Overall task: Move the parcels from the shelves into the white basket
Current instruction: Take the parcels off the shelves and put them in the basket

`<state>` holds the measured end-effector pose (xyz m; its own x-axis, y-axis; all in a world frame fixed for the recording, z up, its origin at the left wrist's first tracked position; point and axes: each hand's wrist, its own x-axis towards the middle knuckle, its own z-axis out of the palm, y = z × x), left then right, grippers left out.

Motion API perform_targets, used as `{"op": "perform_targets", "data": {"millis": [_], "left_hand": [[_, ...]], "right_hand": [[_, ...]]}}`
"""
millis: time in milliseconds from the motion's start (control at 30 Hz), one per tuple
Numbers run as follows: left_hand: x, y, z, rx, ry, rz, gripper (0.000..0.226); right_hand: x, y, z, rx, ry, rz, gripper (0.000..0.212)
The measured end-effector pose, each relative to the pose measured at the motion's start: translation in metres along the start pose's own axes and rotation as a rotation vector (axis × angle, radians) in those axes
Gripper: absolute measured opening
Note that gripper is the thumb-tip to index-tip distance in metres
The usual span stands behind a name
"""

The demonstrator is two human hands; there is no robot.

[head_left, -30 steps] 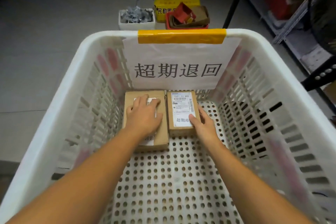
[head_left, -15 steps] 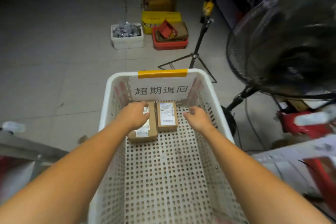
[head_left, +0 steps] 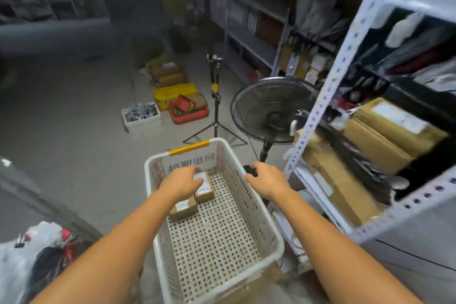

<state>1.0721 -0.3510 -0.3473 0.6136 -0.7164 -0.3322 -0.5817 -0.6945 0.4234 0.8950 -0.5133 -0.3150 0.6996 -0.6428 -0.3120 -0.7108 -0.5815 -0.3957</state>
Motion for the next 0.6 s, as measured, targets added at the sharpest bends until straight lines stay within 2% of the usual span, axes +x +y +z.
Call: {"op": "perform_targets", "data": {"millis": [167, 333, 467, 600], "left_hand": [[-0.083, 0.053, -0.018, 0.119, 0.066, 0.053, 0.048], [-0.164, 0.132, -0.002, 0.178, 0.11, 0.124, 0.042], [-0.209, 0.232, 0.038, 0.259, 0.068, 0.272, 0.04], [-0.243, 0.352, 0.085, 0.269, 0.025, 0.48, 0.044]], "right_hand": [[-0.091, 0.027, -0.044, 0.057, 0.127, -0.031, 0.051], [-0.196, 0.093, -0.08, 0.075, 0.235, -0.051, 0.046], [-0.28, 0.181, -0.113, 0.098, 0.298, 0.055, 0.042], [-0.363, 0.284, -0.148, 0.124, 0.418, 0.251, 0.041]]}}
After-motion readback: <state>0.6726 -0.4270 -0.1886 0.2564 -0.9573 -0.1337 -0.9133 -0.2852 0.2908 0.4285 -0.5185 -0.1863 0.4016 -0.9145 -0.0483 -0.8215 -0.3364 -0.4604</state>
